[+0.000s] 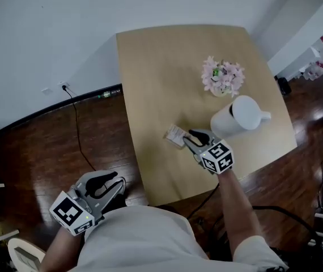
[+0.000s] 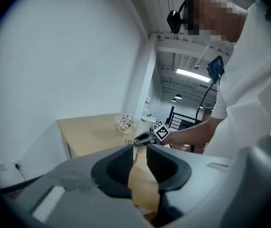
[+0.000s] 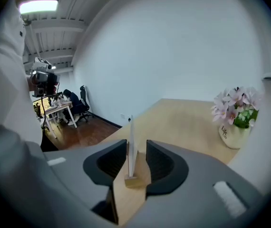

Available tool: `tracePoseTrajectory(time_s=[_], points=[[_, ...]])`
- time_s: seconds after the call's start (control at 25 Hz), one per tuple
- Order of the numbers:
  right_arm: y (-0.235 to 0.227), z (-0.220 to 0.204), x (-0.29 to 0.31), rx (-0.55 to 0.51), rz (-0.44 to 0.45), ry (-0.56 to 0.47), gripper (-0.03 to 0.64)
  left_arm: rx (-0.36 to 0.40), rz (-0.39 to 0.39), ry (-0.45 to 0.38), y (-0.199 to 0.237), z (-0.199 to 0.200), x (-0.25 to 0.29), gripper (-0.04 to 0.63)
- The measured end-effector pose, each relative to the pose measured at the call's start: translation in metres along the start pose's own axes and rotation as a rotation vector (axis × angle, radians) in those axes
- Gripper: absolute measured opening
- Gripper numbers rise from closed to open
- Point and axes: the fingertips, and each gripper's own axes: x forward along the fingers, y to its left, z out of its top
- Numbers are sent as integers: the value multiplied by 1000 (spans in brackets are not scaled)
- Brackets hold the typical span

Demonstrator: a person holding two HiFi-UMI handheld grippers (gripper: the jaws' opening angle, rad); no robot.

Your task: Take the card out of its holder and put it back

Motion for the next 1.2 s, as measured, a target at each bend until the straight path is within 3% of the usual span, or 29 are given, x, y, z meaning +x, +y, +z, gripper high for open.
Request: tracePoseTrajectory(time_s=[0.2,0.52,1.2], points=[[5,2,8,-1,48,-2,36,-23,28,5,7,-3,-5,95],[10,6,7,5,81,-6,21,-26,31,4,15,-6,-8,97],[31,75,-35,-53,-33,-66,21,1,-67,-34,38,-4,-24,97]])
